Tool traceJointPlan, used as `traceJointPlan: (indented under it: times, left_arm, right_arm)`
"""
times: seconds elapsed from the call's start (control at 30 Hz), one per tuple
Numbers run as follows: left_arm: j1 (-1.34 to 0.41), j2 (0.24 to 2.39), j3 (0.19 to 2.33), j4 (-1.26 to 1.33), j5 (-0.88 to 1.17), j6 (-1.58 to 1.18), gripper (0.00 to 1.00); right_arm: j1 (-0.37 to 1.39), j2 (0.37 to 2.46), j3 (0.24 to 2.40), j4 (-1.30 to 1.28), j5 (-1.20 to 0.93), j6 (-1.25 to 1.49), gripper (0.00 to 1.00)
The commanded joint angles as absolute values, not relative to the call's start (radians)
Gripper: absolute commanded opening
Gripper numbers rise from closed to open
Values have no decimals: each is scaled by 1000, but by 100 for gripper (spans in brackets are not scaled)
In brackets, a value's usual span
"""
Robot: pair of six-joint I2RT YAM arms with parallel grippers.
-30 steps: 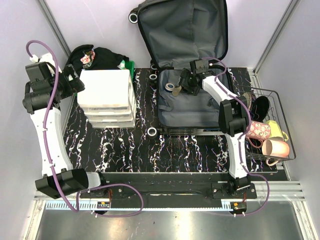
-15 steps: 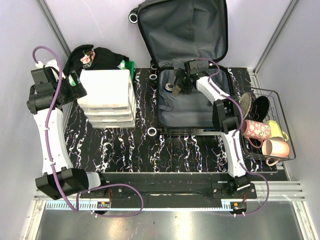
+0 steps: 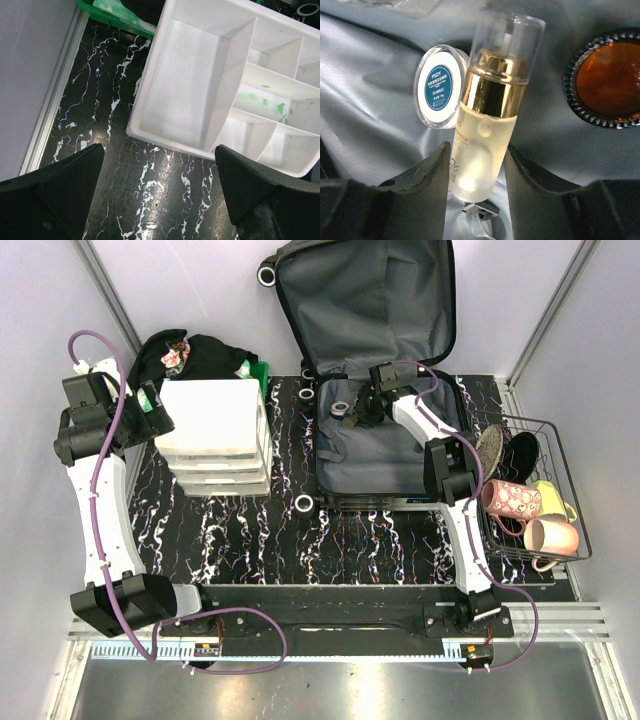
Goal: Open, take out, and arrange the luggage
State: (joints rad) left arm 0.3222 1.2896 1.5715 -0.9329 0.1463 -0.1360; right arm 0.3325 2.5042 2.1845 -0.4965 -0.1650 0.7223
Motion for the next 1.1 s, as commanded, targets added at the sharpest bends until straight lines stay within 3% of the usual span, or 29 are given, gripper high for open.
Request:
traceJointPlan:
  times: [0.0, 0.1, 0.2, 0.67, 0.8, 1.07]
  left_arm:
    - [324, 1287, 1618, -870, 205, -84, 99]
    - [324, 1281, 1612, -841, 255, -84, 99]
    - [324, 1273, 1598, -810, 319, -81, 99]
    - [293, 1299, 1626, -683, 883, -72, 99]
    - [210, 1312, 1649, -594, 922, -149, 99]
    - [46, 1278, 1526, -225, 951, -423, 99]
  right_arm:
    - [315, 2433, 2154, -497, -176, 693, 24]
    - [296, 2399, 2134, -489, -163, 677, 5]
    - [287, 2344, 2100, -465, -170, 617, 0]
    - [287, 1905, 1494, 266, -611, 247, 0]
    - [296, 1758, 1352, 523, -733, 221, 0]
    - [388, 1615, 1299, 660, -768, 158, 0]
